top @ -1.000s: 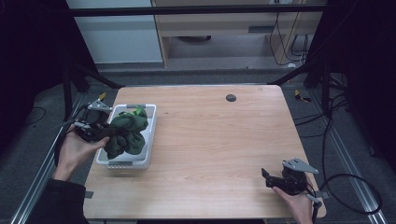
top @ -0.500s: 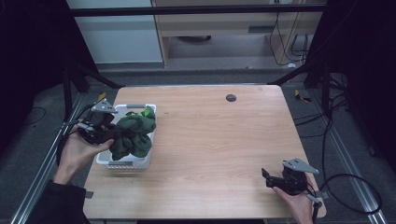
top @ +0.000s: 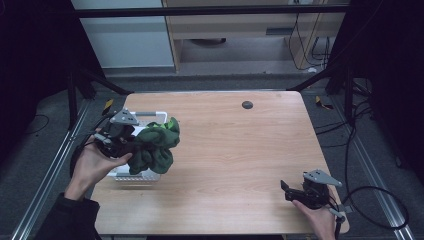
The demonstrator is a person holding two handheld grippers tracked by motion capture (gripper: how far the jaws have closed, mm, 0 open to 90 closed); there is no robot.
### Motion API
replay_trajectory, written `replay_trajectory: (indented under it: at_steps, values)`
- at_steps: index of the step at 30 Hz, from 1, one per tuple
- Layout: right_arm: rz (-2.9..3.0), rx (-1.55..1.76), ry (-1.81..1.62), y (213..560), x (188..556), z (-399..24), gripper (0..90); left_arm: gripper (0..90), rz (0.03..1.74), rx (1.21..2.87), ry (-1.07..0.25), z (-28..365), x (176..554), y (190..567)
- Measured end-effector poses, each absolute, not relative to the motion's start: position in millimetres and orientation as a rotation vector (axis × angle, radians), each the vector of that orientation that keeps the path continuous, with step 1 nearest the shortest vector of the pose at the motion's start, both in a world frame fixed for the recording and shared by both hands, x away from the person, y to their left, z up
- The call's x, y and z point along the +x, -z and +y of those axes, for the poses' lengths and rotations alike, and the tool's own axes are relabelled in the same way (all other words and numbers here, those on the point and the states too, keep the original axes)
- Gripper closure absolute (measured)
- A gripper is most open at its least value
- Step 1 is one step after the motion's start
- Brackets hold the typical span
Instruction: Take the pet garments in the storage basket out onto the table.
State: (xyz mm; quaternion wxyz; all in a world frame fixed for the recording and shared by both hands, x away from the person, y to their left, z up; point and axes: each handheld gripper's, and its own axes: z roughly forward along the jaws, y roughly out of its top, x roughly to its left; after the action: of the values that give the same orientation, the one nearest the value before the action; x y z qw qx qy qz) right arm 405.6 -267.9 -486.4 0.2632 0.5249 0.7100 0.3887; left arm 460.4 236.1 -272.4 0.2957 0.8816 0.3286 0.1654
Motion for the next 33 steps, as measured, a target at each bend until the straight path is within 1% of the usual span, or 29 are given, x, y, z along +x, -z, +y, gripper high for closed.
replay_trajectory:
  at_steps: [8, 18, 33]
  values:
    - [1.920, 1.418, -1.052, 486, 406, -268, 11.0, 81.5, 0.839, 2.343, -0.416, 221, 460, 274]
    - [1.917, 1.419, -1.057, 485, 405, -268, 11.0, 81.5, 0.766, 2.393, -0.393, 201, 455, 275]
    - [1.916, 1.406, -1.050, 486, 406, -268, 10.9, 81.4, 0.702, 2.437, -0.352, 177, 459, 282]
